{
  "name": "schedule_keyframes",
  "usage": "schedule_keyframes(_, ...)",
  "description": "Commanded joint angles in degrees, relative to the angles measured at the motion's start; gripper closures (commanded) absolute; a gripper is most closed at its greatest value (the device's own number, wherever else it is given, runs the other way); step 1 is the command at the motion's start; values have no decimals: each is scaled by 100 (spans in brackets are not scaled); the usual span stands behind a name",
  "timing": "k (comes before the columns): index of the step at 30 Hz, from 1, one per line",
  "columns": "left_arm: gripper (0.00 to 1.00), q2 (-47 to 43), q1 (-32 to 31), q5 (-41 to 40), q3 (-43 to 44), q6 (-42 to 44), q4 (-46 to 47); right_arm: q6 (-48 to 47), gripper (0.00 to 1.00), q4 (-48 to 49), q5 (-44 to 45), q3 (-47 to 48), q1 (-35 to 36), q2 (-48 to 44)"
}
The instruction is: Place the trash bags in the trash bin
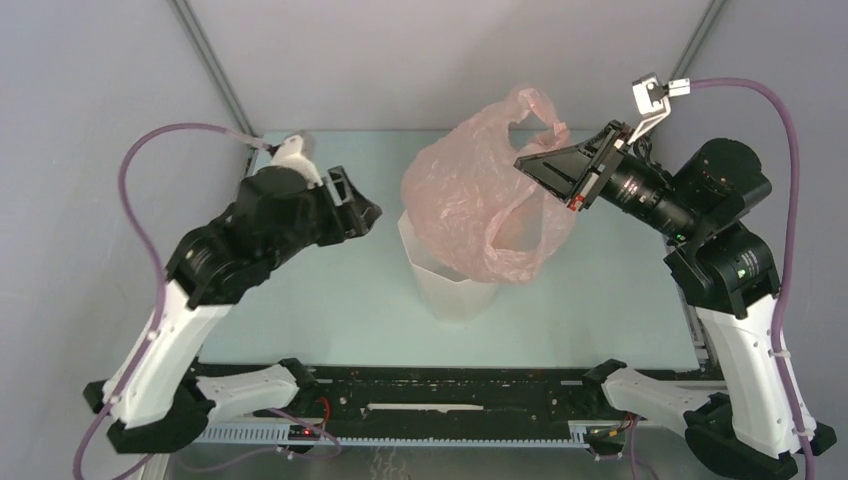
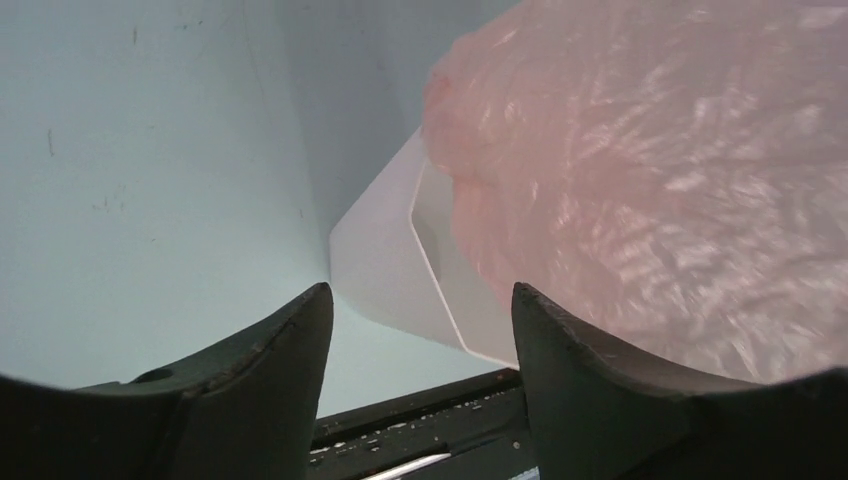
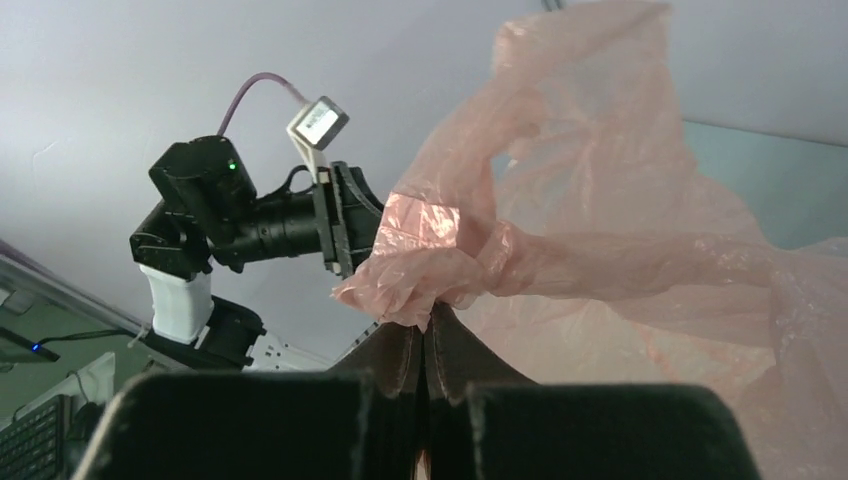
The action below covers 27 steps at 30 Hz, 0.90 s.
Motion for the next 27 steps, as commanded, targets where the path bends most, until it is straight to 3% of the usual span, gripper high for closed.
schedule_keyframes(1, 25, -680, -11, 547, -403, 500, 965, 327, 100, 381, -959, -146, -53, 110)
schedule_keyframes(6, 12, -455, 3, 945, -337, 368, 2319, 1042, 100, 1064, -2465, -274, 161, 439)
schedule_keyframes(10, 8, 62, 569, 1314, -413, -1371, 3671, 1136, 100, 1169, -2790, -626, 393, 293)
schedule_keyframes(13, 8, 773, 600, 1609, -20, -1502, 4293, 1588, 100, 1752, -3040, -1103, 426, 207)
schedule_keyframes(17, 12, 1917, 202, 2309, 1025, -1416, 3576, 1720, 100, 1858, -2622, -1105, 392, 198)
schedule_keyframes(19, 12, 1908, -141, 2049, 699, -1242, 3404, 2068, 100, 2406, -2624, -1187, 337, 248)
schedule_keyframes(22, 12, 1726, -341, 2180, -430, -1206, 3996, 3061, 100, 3836, -2931, -1423, 399, 415)
schedule_keyframes(24, 15, 1804, -343, 2136, -692, -1002, 3649, 3313, 100, 4359, -3027, -1461, 489, 518)
schedule_keyframes(27, 20, 1733, -348, 1598, -788, -399, 2483, 3177, 100, 4189, -3028, -1295, 536, 626)
